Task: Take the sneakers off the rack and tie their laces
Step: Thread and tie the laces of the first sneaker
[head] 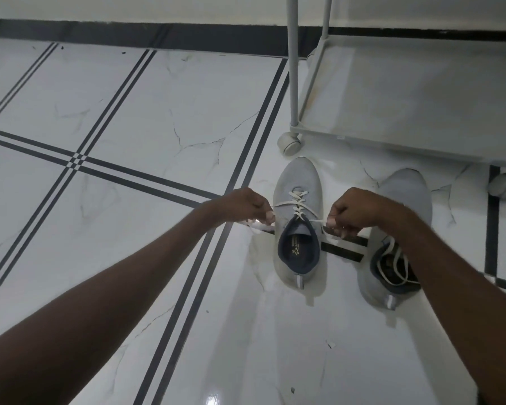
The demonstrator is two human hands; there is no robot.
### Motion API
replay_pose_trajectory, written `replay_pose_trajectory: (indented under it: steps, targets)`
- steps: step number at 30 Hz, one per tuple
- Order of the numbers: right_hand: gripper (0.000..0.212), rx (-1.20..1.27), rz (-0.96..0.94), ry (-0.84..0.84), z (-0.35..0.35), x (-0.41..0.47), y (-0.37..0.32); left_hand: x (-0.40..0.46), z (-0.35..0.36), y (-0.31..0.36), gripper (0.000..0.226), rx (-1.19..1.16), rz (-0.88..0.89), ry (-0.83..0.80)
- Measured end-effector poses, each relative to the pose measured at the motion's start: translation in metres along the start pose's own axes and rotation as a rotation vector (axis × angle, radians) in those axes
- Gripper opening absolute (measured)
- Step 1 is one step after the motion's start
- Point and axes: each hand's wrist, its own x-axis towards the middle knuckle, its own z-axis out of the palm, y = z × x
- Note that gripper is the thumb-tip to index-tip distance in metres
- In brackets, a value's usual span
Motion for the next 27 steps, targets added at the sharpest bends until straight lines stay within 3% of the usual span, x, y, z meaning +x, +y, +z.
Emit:
replay_pose_trajectory:
  steps: [3,8,13,18,21,27]
  targets:
    - [0.014,-0.006,-0.011,-0.063,-0.021,-0.012,-0.011,-0.009,-0.014,0.005,0.011,-0.105,0.051,-0.038]
    - [0.022,-0.142,-0.023,-0.057,-0.051,-0.031,-0.028,-0.013,-0.042,0.016,0.017,-0.037,0.058,0.013]
    - [0.024,0.119,-0.247,0.12,-0.062,-0.048,-0.049,-0.014,-0.048,0.038,0.033,-0.394,0.172,0.059]
    - [0.023,0.297,-0.38,0.344,-0.063,-0.042,-0.055,-0.007,-0.046,0.072,0.018,-0.795,0.315,0.079]
    - [0.024,0.433,-0.447,0.411,-0.055,-0.039,-0.059,0.009,-0.027,0.077,0.025,-0.676,0.205,0.127]
    - [0.016,0.307,-0.434,0.63,-0.042,-0.03,-0.073,0.022,0.007,0.08,0.028,-0.485,0.164,-0.062]
